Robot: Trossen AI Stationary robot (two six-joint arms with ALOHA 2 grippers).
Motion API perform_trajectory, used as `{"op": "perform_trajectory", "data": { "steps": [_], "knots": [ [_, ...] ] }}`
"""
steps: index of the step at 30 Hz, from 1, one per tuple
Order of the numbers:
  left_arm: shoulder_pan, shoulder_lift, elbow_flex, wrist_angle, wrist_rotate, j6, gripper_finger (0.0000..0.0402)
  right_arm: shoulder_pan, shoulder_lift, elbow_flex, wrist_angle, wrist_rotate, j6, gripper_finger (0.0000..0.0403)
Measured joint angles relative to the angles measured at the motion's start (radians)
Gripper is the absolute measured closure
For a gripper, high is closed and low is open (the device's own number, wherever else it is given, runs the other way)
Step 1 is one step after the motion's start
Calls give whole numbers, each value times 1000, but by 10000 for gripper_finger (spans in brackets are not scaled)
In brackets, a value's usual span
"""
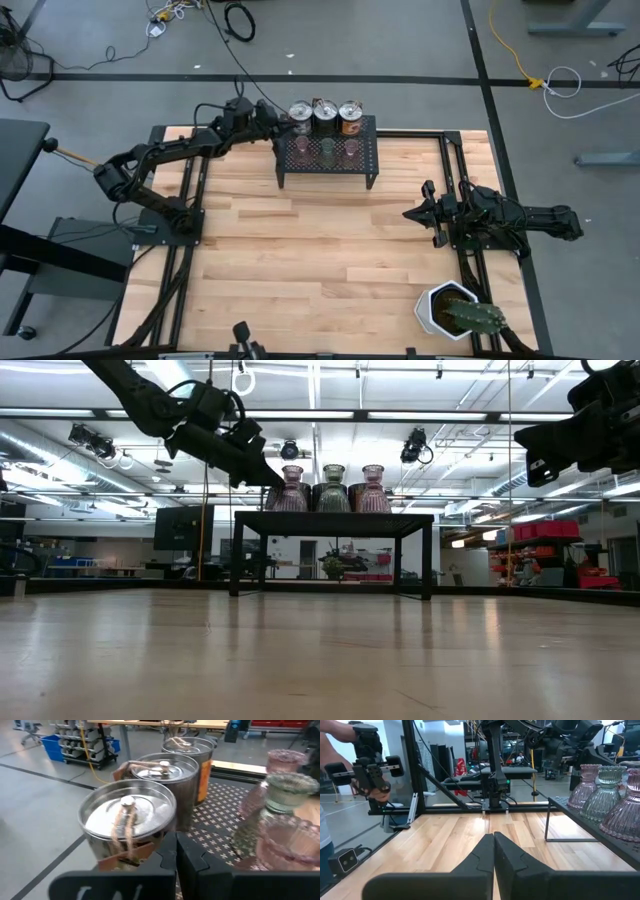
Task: Pick & Place candle stick holders
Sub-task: Adjust the silver scented candles
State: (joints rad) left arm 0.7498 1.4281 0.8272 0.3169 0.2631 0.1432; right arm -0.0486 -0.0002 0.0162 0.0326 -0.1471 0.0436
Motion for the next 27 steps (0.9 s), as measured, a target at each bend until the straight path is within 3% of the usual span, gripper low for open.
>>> {"op": "perform_trajectory", "data": {
  "steps": [27],
  "knots": [
    [14,0,0,-17,-12,-4,402,0,0,0,0,0,0,394]
  ]
}}
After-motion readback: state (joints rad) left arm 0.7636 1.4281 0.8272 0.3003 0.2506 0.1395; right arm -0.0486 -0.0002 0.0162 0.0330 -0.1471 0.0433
